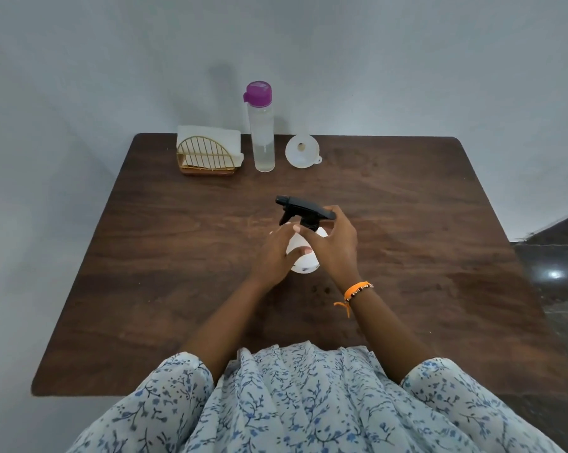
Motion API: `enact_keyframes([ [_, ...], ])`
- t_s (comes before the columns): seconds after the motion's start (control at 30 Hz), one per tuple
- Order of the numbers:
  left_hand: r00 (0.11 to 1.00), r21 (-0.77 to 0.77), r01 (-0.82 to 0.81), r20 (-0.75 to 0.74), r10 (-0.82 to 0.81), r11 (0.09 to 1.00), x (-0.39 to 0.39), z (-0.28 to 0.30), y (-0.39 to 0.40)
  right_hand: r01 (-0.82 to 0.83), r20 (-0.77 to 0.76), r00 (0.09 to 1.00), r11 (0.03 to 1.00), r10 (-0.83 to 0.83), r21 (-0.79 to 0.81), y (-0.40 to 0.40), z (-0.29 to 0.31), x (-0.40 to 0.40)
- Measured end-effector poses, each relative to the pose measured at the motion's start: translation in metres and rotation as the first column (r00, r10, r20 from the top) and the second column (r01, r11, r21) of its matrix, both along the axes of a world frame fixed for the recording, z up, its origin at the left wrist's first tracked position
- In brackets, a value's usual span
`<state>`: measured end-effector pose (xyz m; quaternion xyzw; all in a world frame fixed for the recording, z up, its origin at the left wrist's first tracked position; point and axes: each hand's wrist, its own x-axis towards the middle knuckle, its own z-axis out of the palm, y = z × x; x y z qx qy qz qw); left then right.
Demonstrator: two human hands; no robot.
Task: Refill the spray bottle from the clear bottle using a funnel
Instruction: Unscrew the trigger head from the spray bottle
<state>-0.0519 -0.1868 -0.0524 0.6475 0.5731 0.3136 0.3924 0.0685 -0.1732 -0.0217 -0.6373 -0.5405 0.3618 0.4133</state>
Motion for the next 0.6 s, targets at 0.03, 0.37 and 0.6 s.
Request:
enact_keyframes([
  [0.03,1.0,-0.001,0.013,-0.009,-0.013,1.0,0.0,-0.002,0.001,0.0,-0.004,1.0,1.0,0.0,0.016,-0.001,0.001,-0.001],
  [0.37,0.999,-0.047,0.019,0.041,-0.017,0.999,-0.007,-0.007,0.008,-0.125,-0.159,0.978,0.99,0.134,0.069,0.002,-0.007,0.0],
  [0.6,0.994,-0.064,0.017,0.109,-0.01,0.998,-0.009,-0.01,0.011,-0.37,-0.049,0.927,0.928,0.372,0.047,0.015,-0.012,0.016],
])
